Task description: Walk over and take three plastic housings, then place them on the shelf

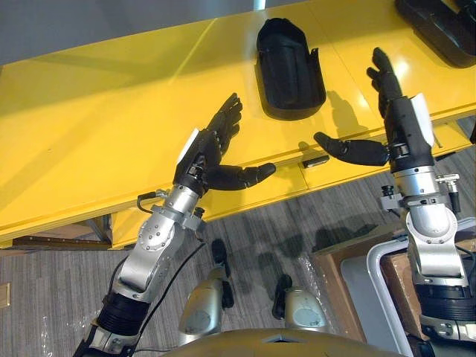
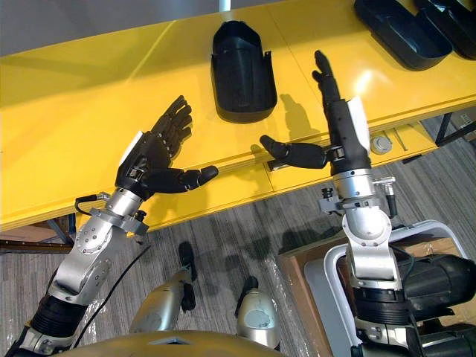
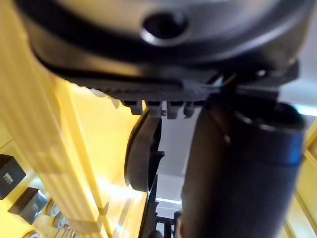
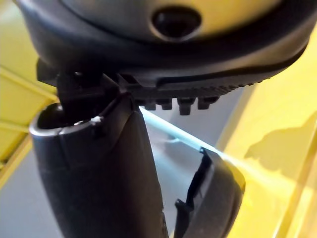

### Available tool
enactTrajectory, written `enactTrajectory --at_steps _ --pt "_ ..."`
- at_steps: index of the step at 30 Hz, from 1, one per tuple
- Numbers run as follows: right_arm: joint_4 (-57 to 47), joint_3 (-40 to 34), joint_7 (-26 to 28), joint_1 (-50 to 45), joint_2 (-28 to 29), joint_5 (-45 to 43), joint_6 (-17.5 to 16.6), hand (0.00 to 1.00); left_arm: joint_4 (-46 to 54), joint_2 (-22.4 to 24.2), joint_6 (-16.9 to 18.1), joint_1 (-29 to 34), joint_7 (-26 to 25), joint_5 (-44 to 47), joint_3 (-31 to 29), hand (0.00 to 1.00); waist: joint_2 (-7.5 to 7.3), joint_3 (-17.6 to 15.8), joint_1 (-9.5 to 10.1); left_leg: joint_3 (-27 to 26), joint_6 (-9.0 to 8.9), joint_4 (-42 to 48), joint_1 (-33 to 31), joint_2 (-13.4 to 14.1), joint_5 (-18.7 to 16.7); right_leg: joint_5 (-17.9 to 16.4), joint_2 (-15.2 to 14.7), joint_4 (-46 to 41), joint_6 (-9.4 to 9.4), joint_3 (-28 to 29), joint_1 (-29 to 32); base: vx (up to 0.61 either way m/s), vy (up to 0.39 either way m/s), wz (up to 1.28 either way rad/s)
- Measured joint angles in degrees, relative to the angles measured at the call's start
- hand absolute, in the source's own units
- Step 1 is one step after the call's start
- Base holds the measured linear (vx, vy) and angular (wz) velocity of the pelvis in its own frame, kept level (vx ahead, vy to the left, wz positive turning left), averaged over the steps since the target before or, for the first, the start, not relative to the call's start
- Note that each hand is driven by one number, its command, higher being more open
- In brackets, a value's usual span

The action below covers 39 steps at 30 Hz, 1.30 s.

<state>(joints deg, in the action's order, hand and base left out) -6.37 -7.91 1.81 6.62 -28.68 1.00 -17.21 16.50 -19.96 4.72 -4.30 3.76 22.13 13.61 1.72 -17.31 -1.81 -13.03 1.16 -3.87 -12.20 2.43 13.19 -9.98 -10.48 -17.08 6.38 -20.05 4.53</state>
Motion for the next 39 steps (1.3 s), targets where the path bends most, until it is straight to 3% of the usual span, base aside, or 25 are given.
enactTrajectory --at_steps 6,17,27,39 --pt "5.7 1.9 -7.2 2.2 1.1 7.7 0.0 1.0 0.0 0.0 0.1 0.0 -0.1 0.0 -0.4 1.0 0.79 -0.5 0.2 0.6 0.07 0.8 -1.3 -0.3 0.1 -0.4 -0.5 -1.8 -0.09 -0.2 1.5 0.0 -0.013 0.03" --pt "12.9 2.8 -18.7 10.4 5.0 3.6 3.8 1.0 0.1 2.1 0.2 -0.5 -0.2 0.0 -1.0 1.0 2.57 -2.3 0.21 1.0 0.25 0.7 -3.3 -0.8 1.1 -1.2 -1.6 -4.5 -0.13 -0.1 4.7 0.0 -0.015 0.02" --pt "15.9 3.0 -21.2 16.4 7.0 1.8 5.5 1.0 0.8 3.2 0.2 -1.0 -0.7 0.0 -1.5 1.0 3.13 -3.5 0.16 0.9 0.08 0.4 -4.0 -0.8 1.5 -1.3 -2.0 -5.5 -0.17 0.2 6.1 0.0 -0.026 -0.01" --pt "20.1 3.2 -23.2 22.8 6.6 0.3 5.2 1.0 0.8 3.4 0.3 -2.8 -0.5 0.1 -2.1 1.0 3.68 -5.4 0.14 1.7 -1.27 -0.8 -4.2 -0.9 2.7 -1.6 -2.4 -6.9 -0.67 -0.2 7.2 -0.01 -0.021 0.01"
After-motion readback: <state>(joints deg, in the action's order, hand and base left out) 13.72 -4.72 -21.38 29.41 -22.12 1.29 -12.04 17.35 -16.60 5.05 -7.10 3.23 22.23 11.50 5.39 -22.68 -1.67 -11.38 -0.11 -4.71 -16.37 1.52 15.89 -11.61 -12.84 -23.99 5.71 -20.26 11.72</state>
